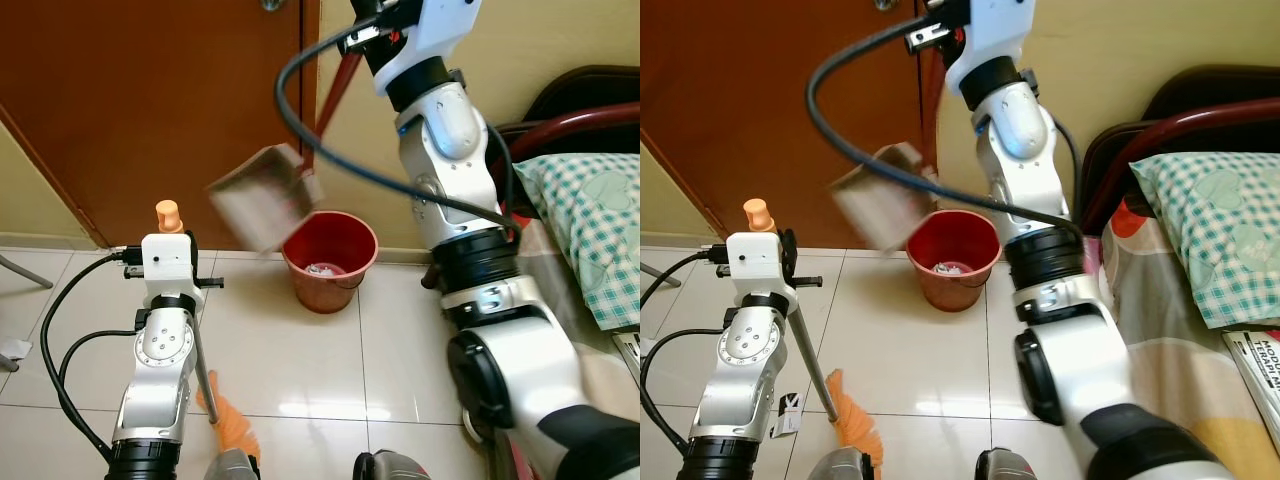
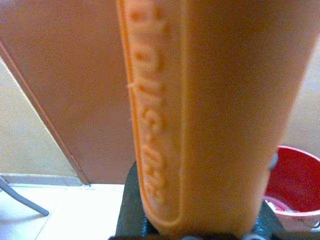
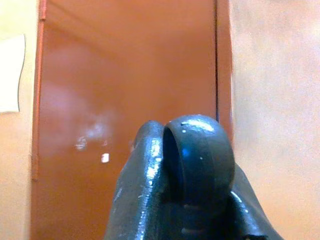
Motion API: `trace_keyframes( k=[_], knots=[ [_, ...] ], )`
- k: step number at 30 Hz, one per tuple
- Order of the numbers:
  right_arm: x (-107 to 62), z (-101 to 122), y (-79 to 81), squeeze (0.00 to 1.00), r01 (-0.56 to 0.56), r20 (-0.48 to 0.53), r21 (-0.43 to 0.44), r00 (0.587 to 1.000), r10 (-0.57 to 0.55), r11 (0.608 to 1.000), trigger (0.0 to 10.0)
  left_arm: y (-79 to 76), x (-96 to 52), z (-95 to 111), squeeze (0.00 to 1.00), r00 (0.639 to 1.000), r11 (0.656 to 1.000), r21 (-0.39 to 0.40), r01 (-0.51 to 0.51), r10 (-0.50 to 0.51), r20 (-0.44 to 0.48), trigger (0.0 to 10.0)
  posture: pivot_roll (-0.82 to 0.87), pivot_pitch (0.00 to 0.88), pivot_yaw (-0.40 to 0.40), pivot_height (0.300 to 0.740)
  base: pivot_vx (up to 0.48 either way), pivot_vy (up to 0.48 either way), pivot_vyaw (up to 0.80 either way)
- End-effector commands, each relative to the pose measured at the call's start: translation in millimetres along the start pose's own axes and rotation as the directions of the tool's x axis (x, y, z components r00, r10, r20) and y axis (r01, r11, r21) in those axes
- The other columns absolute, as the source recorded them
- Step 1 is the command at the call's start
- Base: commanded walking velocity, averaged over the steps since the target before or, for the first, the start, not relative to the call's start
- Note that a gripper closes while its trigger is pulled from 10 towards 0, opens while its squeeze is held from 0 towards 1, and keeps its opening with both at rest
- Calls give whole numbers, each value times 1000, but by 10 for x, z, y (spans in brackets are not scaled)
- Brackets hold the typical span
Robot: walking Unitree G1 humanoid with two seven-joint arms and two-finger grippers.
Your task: Sweep floor
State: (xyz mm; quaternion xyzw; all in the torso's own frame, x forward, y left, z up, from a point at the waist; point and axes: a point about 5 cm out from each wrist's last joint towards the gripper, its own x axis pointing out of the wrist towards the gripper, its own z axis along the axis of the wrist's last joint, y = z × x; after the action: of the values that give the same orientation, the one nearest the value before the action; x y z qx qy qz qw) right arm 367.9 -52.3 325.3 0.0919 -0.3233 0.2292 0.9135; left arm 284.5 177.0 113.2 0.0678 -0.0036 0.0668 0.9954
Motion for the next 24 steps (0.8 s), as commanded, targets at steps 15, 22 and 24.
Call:
trace_keyframes(
  k=[15, 22, 24],
  knots=[
    [-681, -722, -269, 0, 320, -351, 166, 903, -248, 933, 10000, -189, -95, -108, 0, 996, 998, -46, 50, -53, -68, 10000, 21, 113, -28, 740, 0, 0, 0],
    [-1029, -851, -357, 0, 374, -418, 73, 853, -312, 925, 10000, -187, -123, -140, 0, 994, 997, -56, 55, -60, -94, 10000, 19, 128, -31, 740, 0, 0, 0],
    [-1168, -841, -466, 0, 389, -419, -10, 835, -357, 921, 10000, -199, -136, -155, 0, 992, 996, -62, 68, -74, -106, 10000, 18, 134, -31, 740, 0, 0, 0]
  ],
)
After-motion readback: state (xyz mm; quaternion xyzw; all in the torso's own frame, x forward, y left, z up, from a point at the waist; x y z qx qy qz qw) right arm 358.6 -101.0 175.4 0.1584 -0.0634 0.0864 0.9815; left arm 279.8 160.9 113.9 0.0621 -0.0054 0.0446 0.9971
